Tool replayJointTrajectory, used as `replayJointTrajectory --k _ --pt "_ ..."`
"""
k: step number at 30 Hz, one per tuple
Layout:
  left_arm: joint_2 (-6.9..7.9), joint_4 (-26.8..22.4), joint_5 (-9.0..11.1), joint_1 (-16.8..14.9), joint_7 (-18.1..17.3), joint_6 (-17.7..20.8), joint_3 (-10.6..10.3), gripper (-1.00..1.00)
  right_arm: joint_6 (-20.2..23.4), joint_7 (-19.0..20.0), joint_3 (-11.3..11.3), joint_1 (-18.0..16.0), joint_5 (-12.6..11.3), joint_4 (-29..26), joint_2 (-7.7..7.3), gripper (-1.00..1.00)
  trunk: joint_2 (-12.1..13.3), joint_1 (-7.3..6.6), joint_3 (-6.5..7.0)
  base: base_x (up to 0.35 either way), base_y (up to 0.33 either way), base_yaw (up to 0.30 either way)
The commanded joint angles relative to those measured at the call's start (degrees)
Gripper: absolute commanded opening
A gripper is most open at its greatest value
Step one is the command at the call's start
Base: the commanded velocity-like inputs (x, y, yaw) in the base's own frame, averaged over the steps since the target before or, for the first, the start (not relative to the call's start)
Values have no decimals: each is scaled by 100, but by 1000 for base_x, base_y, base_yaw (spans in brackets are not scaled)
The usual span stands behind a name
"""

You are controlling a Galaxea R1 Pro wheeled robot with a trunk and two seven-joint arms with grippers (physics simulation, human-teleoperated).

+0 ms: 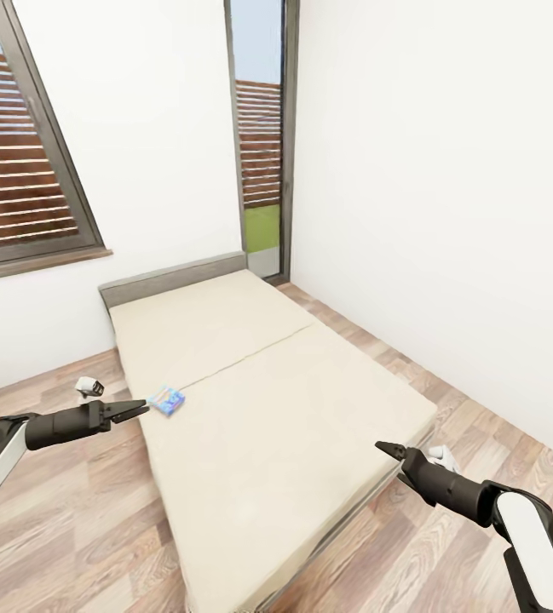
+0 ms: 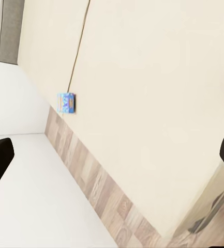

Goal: Put all the toys in the child's room - the three board games (two on the bed and one on the table), the two jigsaw puzzles on the table, and the tennis ball on the table - inside the toy box on the table in the child's room.

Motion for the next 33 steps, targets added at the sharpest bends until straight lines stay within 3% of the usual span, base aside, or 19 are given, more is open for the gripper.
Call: replayJointTrajectory --k 1,20,33 --pt "8 3 39 -6 -8 59 -28 100 23 -56 -4 -5 -58 -6 0 100 -12 3 -12 -39 59 -1" --pt "10 3 46 -6 -8 65 -27 100 23 -58 -5 -5 -58 -5 0 100 -12 3 -12 -40 145 0" --pt "10 3 44 -6 -8 65 -27 100 23 -58 -4 -5 -58 -4 0 100 -12 3 -12 0 243 0"
